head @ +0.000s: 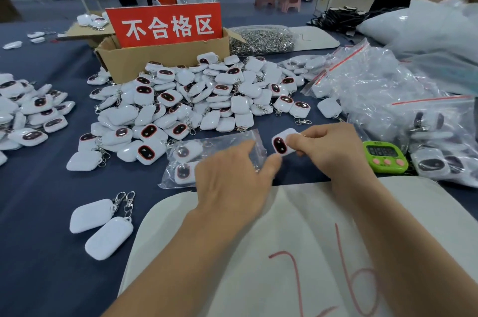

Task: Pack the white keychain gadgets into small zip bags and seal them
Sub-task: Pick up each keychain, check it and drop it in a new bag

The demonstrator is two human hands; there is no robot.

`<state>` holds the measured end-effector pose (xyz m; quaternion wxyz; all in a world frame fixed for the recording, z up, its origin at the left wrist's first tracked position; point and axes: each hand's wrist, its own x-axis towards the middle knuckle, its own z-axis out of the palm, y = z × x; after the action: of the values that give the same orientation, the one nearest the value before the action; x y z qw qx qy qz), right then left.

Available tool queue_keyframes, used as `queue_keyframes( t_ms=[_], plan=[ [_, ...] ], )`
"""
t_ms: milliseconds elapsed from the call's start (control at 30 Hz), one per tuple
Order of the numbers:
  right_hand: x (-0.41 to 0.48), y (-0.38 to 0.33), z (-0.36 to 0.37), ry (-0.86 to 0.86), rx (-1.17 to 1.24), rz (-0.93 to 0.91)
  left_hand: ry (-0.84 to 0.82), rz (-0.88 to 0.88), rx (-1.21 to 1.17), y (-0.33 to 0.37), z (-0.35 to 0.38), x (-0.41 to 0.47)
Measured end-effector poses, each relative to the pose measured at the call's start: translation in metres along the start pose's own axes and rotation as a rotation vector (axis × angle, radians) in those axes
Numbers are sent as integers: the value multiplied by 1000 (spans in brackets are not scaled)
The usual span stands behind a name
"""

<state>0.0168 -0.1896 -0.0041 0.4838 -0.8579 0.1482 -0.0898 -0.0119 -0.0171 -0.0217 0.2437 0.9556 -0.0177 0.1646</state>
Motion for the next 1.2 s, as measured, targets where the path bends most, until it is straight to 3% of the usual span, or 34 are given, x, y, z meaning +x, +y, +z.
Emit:
queue_keyframes(
  t_ms=[167,367,533,767,833,900,967,1067,1200],
  plan=[
    [-2,-3,8,-21,8,12,-157,41,11,4,4,3],
    [-4,-5,20,-99,93,-26,-112,36,-225,1,-1,4],
    [-7,-5,27,-125,84,-65,-58,38,-264,0,-2,4],
    [-18,-10,40,-313,-1,-116,-12,101,-334,6,-11,0],
    [-18,-13,37,-429,138,-102,44,130,-343,6,-12,-2],
    [-13,-13,31,-385,210,-102,93,120,-341,5,-13,-3],
    [-9,-10,26,-324,156,-141,135,100,-347,4,-12,-2],
    [-13,-10,29,-488,100,-235,275,116,-398,5,-13,-2],
    [5,-7,25,-127,407,-128,616,73,-532,-10,-25,11]
  ],
)
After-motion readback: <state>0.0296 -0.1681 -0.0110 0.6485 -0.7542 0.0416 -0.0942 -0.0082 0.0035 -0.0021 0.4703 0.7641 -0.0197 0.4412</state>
